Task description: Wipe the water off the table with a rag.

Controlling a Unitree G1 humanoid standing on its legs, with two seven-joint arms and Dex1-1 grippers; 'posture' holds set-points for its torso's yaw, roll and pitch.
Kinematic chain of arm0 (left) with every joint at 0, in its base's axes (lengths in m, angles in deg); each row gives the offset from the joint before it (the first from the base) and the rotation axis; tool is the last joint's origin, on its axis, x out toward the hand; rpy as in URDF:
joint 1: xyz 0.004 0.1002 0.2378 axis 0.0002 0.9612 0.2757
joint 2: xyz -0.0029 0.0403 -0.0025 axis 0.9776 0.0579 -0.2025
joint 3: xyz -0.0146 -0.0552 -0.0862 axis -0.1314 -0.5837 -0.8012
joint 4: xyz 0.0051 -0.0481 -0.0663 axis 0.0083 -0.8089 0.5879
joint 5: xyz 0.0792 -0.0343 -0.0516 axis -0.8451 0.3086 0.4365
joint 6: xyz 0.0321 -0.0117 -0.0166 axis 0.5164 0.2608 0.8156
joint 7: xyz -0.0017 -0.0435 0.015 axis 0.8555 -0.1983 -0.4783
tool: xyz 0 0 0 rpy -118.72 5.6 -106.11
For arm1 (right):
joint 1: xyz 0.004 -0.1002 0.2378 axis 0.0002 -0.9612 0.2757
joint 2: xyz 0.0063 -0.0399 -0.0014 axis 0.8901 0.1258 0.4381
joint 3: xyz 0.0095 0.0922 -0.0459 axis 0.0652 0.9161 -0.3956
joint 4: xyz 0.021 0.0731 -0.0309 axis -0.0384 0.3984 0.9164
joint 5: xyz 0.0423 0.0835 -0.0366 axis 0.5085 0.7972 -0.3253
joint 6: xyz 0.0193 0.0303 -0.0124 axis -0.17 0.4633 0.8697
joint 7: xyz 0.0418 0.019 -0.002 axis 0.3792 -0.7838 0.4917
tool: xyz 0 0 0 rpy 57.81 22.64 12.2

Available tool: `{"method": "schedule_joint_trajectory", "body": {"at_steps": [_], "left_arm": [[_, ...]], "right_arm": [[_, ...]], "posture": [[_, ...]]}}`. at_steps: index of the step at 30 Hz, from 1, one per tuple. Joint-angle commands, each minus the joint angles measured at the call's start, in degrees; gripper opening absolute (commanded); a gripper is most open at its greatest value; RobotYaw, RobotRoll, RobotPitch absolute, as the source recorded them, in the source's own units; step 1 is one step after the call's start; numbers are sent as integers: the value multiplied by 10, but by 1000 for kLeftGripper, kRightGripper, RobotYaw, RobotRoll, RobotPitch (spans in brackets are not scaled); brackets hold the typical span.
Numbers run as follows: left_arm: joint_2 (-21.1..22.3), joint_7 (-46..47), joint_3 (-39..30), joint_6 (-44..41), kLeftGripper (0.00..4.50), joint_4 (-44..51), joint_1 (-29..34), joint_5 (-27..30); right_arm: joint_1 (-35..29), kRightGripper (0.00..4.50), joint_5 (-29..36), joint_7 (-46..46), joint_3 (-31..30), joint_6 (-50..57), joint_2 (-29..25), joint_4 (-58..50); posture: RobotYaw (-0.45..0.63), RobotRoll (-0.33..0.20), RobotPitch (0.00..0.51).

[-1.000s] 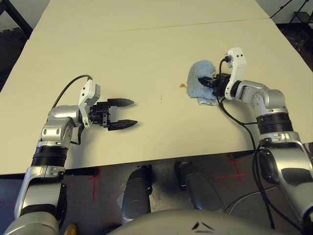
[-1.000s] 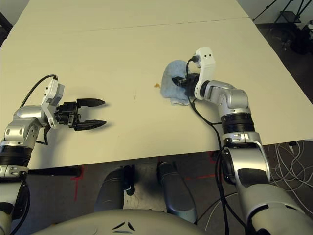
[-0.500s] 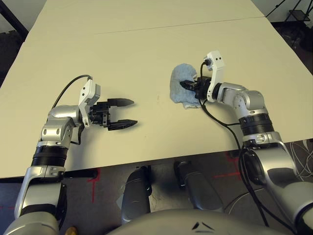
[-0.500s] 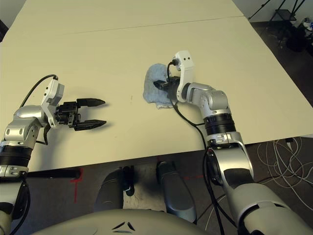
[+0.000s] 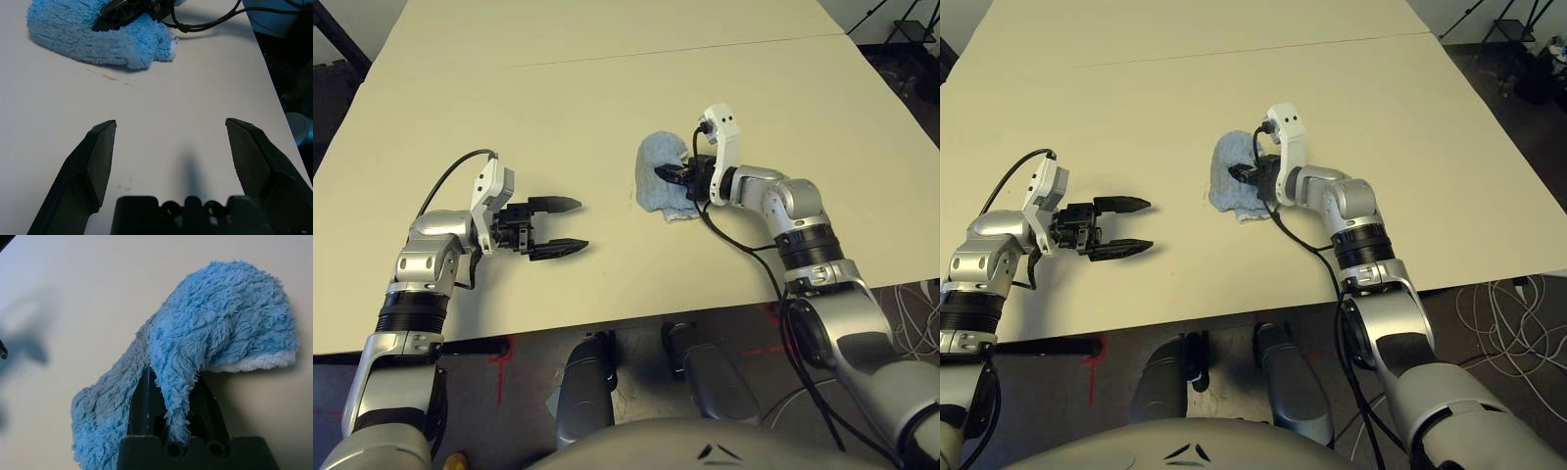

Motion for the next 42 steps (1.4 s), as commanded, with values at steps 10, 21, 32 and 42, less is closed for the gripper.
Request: {"method": "schedule_joint_trajectory", "body": {"at_steps": [10,21,32,42], "left_arm": [[-3,-4,5,9,4500,-15,-10,-8],[-7,-5,7,16,4500,-26,-16,-9],[-7,1,3,13,4500,-17,-11,-6],[7,21,-19,3,4500,20,27,5]], "right_arm": [[-7,114,-23,22,28,-26,-127,46],[9,114,-10,38,61,-31,-183,57],[47,114,6,128,68,-5,-257,42],[61,114,-45,227,42,-52,-368,145]], "posture": [[-229,0,185],[-231,0,179],[-211,0,182],[-158,0,191]]}}
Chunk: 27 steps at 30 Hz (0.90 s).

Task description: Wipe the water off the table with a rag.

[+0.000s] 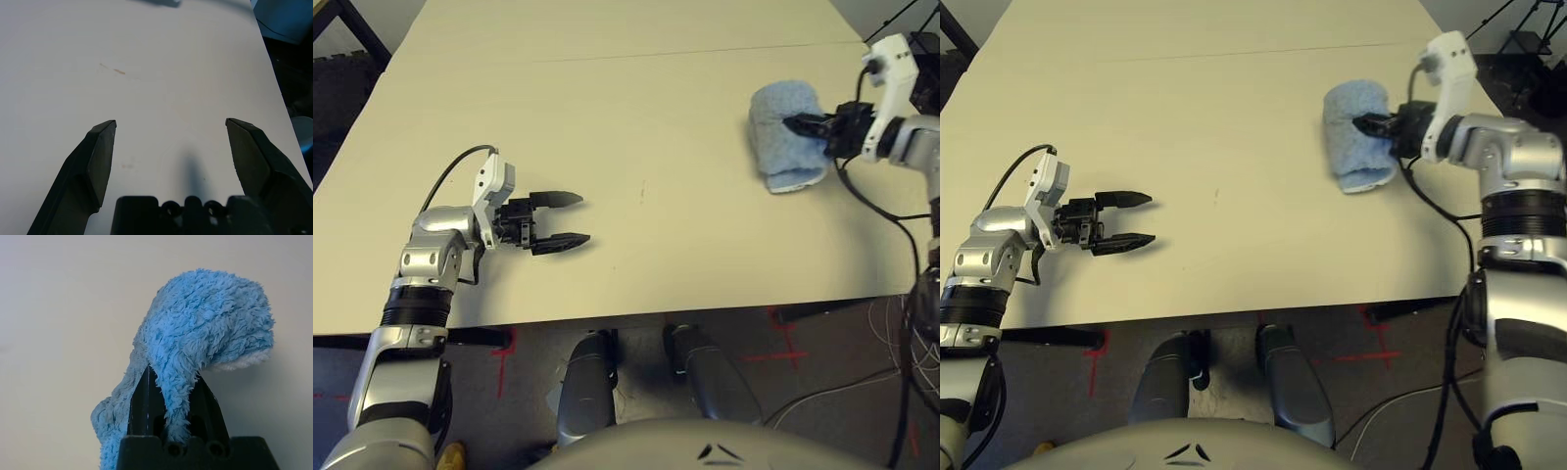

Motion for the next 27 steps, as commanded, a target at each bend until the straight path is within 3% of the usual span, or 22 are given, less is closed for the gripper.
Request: {"method": "schedule_joint_trajectory", "body": {"at_steps": [1,8,13,20,25,27], "left_arm": [[11,8,-14,-7,4500,19,17,4],[12,17,-23,-13,4500,34,29,6],[13,20,-25,-16,4500,38,32,7],[11,33,-31,-22,4500,48,36,11],[-9,95,-60,-30,4500,66,39,23],[-24,136,-78,-29,4500,73,39,26]], "right_arm": [[17,114,-23,27,-10,-27,-26,41],[11,114,-71,27,-22,-89,-31,137],[-1,114,-116,-45,-24,-172,-21,211],[10,2594,-140,-94,-14,-229,-23,245],[5,4473,-148,-142,2,-286,-42,233],[-2,4473,-144,-167,13,-316,-45,228]], "posture": [[-147,0,192],[-134,0,191],[-131,0,193],[-130,0,198],[-114,0,194],[-107,0,195]]}}
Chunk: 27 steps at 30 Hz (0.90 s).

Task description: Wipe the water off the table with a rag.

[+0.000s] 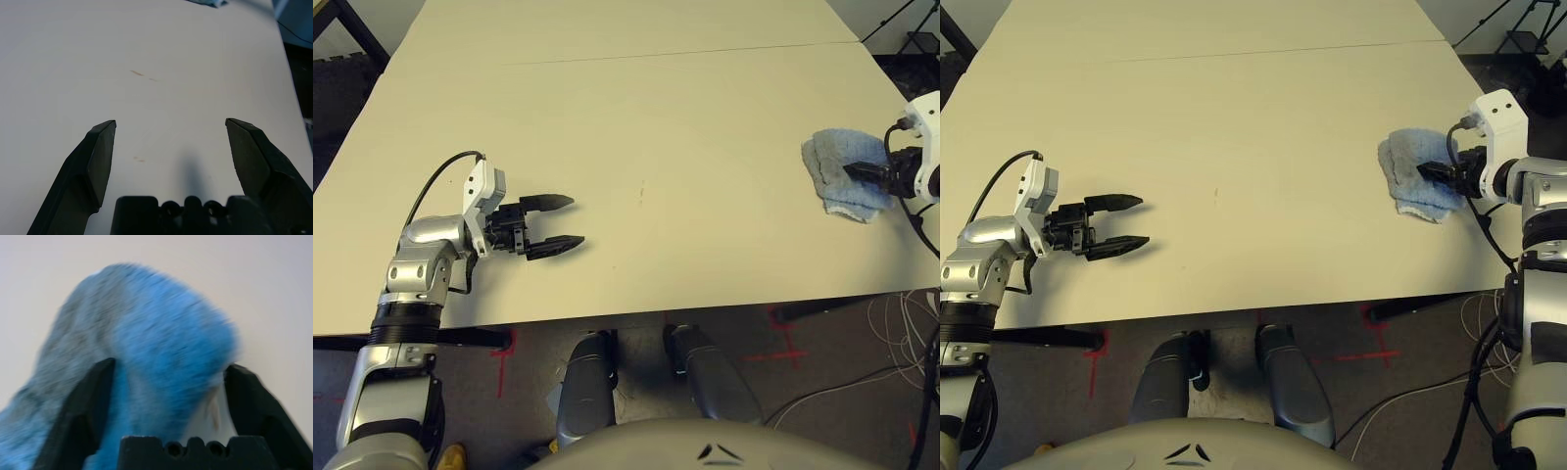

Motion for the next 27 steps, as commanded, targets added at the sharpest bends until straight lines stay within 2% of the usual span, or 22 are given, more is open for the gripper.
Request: {"method": "schedule_joint_trajectory", "body": {"at_steps": [1,7,13,19,27], "left_arm": [[-24,72,-33,1,4500,23,3,11],[-72,260,-104,20,4500,58,11,-9],[-83,419,-171,35,4500,95,52,-43],[-76,503,-210,58,4500,97,75,-67],[-59,516,-205,84,4500,44,39,-78]], "right_arm": [[-10,4473,12,-40,34,-49,-8,-14],[-31,4473,120,-32,145,-117,58,-51],[-52,4473,160,-28,168,-160,146,-89],[-58,4473,164,-56,172,-205,193,-70],[-88,4473,168,-94,197,-254,182,-49]], "posture": [[-101,0,195],[-22,0,183],[73,0,166],[151,0,149],[148,0,150]]}}
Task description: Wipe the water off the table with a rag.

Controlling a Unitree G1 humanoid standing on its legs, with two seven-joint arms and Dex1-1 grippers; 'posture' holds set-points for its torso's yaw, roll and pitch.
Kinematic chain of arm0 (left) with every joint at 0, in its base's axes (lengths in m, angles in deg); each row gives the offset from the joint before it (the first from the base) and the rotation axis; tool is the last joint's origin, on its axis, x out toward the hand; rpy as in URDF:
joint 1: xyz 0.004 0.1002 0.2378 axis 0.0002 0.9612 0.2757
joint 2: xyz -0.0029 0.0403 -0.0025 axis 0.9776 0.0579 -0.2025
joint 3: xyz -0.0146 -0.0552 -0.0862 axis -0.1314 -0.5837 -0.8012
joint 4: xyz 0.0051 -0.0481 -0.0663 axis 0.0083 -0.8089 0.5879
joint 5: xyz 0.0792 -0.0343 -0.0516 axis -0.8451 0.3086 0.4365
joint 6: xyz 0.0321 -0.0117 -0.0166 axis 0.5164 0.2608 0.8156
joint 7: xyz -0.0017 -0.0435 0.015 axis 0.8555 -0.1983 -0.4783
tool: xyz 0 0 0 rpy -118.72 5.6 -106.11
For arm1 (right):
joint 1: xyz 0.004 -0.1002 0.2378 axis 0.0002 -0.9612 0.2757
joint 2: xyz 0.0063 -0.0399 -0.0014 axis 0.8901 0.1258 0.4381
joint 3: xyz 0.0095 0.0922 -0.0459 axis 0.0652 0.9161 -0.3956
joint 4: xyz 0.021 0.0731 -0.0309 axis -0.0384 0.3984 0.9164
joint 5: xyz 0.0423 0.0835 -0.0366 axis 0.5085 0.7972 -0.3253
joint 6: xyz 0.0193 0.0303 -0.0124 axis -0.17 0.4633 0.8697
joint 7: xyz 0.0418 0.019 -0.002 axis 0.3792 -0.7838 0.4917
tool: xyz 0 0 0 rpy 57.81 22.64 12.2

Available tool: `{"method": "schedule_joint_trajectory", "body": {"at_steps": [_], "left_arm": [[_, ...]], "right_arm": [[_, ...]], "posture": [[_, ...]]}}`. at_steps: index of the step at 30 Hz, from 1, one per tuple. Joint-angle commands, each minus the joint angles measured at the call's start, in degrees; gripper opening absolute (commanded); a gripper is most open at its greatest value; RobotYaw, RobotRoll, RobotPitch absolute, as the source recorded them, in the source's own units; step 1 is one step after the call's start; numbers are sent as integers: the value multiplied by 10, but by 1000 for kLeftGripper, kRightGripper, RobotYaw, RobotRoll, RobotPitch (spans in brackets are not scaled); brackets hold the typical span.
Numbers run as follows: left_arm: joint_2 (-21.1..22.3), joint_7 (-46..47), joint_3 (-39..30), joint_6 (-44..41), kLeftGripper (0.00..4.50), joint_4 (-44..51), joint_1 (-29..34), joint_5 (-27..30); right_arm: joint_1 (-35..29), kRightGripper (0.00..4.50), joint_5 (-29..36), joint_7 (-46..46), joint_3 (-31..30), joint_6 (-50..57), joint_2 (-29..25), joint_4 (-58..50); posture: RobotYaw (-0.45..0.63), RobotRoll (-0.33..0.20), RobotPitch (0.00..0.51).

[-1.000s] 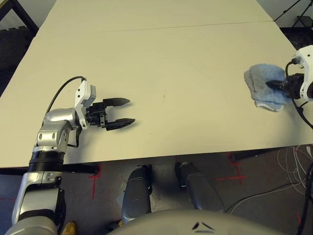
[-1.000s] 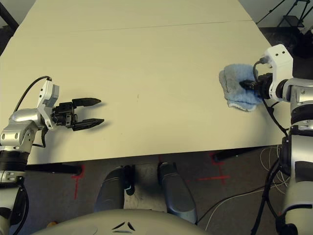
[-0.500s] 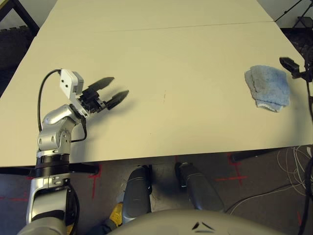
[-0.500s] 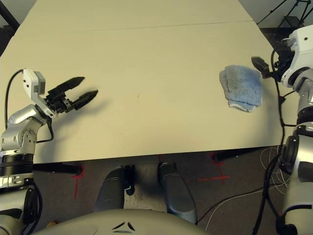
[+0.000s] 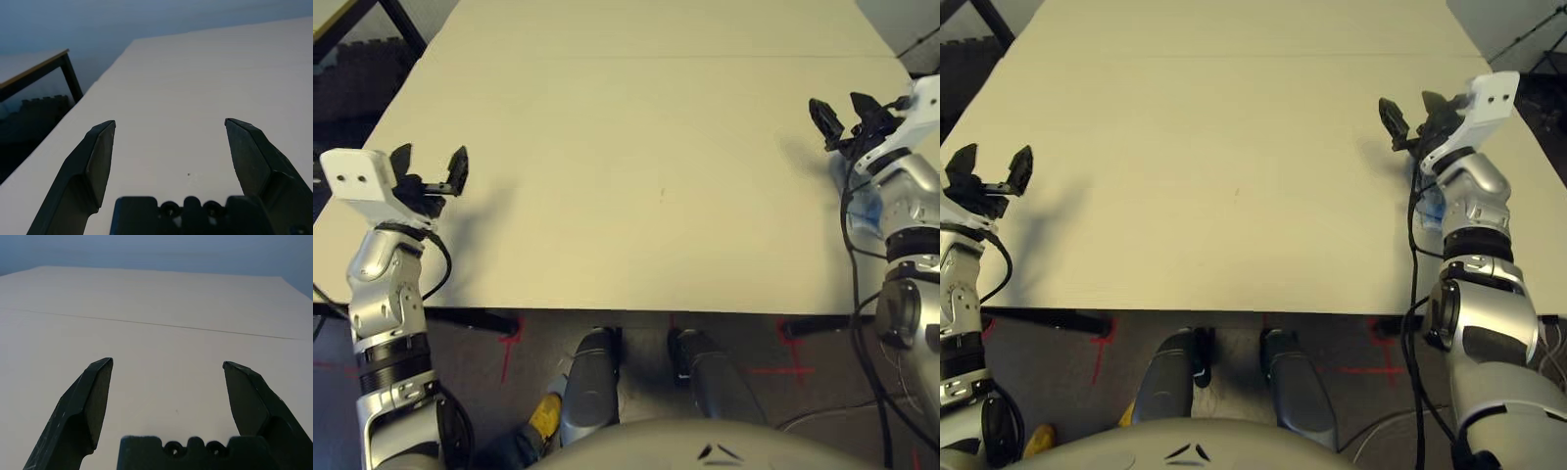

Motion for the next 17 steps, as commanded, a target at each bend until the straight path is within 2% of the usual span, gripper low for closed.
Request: {"method": "schedule_joint_trajectory", "body": {"at_steps": [1,10,17], "left_arm": [[12,-2,7,17,4500,-36,-25,-8],[26,-30,41,61,4500,-155,-108,-24],[34,-42,53,84,4500,-203,-136,-25]], "right_arm": [[-30,4473,8,-18,24,-25,-17,9],[-110,4473,18,-67,47,-46,-15,-51],[-143,4473,27,-85,52,-37,-9,-90]], "posture": [[148,0,150],[78,0,152],[54,0,155]]}}
